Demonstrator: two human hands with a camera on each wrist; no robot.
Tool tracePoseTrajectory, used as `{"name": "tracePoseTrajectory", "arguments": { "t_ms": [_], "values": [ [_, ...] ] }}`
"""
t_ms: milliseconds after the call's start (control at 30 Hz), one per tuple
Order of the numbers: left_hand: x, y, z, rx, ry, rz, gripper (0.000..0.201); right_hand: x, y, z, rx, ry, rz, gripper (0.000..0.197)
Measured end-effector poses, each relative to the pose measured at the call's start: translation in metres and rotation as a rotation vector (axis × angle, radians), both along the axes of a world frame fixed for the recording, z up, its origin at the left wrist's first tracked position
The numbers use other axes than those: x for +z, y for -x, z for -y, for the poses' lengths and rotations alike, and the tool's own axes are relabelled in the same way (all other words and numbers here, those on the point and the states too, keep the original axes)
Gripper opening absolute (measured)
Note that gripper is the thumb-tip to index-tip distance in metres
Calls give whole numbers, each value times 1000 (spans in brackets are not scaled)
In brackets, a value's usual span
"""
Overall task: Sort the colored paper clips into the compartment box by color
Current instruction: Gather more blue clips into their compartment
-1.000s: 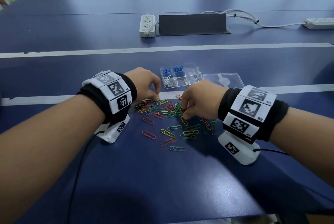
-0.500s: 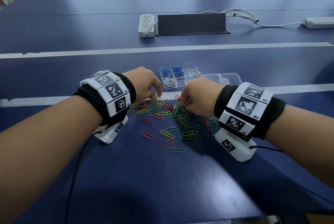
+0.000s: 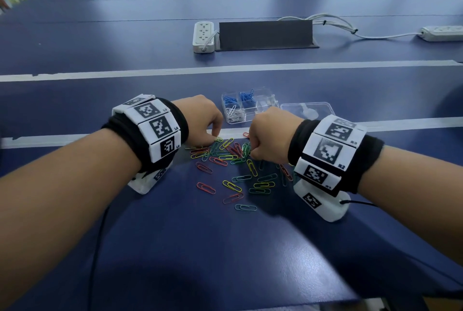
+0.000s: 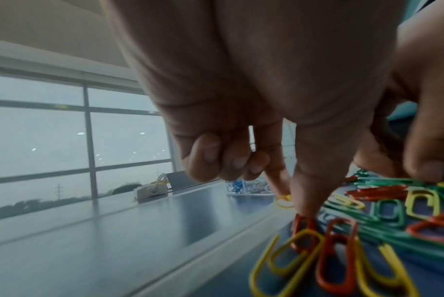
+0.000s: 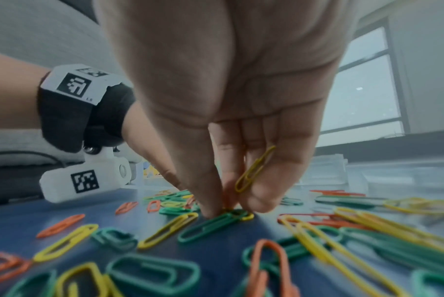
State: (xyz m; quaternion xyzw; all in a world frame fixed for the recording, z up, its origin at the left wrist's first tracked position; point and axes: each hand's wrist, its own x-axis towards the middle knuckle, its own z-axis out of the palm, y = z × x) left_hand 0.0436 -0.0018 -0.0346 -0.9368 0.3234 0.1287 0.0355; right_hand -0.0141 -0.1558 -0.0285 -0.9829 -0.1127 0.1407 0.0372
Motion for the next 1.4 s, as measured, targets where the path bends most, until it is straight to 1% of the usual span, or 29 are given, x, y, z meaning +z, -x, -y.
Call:
{"name": "tracePoseTrajectory", "arguments": {
  "t_ms": [67, 100, 167, 267, 367, 467, 533, 600, 700, 767, 800, 867, 933, 1000, 1067, 1133, 1233, 1333, 1400],
  "values": [
    [2, 3, -2, 43, 54, -20, 6, -1, -2, 0, -5, -7, -20, 15],
    [3, 4, -3, 69, 93, -33, 2, -1, -3, 1, -9, -15, -29, 18],
    [6, 6, -6, 141, 176, -75, 5, -2, -4, 3, -22, -41, -30, 22],
    [11, 7, -12, 234, 276, -128, 6, -3, -6, 6, -31, -64, -26, 23],
    [12, 6, -19, 261, 316, -173, 9, -2, -6, 9, -29, -100, -26, 17],
    [9, 6, -26, 288, 355, -274, 18, -1, -5, 7, -4, -104, -34, 12],
    [6, 6, -29, 328, 366, -317, 25, -2, -4, 5, 11, -99, -32, 11],
    [5, 8, -31, 382, 385, -344, 27, -3, -3, 2, 34, -78, -26, 10],
    [5, 11, -32, 441, 424, -383, 20, -3, -3, 1, 48, -36, -17, 13],
    [5, 11, -34, 457, 429, -398, 11, -3, -7, 2, -4, -62, -17, 17],
    [6, 11, -35, 462, 425, -400, 8, -3, -10, 3, -43, -93, -23, 19],
    [6, 10, -38, 466, 402, -378, 14, -1, -16, 3, -118, -187, -57, 21],
    [5, 10, -40, 428, 325, -290, 16, 1, -22, 1, -164, -270, -113, 22],
    [3, 12, -40, 379, 217, -189, 14, 2, -28, -4, -176, -297, -124, 22],
    [1, 12, -41, 337, 158, -137, 20, 3, -32, -11, -162, -289, -102, 23],
    [0, 12, -42, 306, 151, -104, 23, 4, -33, -19, -100, -253, -65, 25],
    [0, 10, -43, 287, 151, -78, 17, 3, -31, -29, 61, -157, -25, 23],
    [-1, 11, -45, 295, 128, -84, 15, 3, -33, -33, 195, -48, 9, 31],
    [-1, 11, -47, 307, 128, -109, 14, 4, -33, -32, 243, -23, 24, 33]
  ]
}}
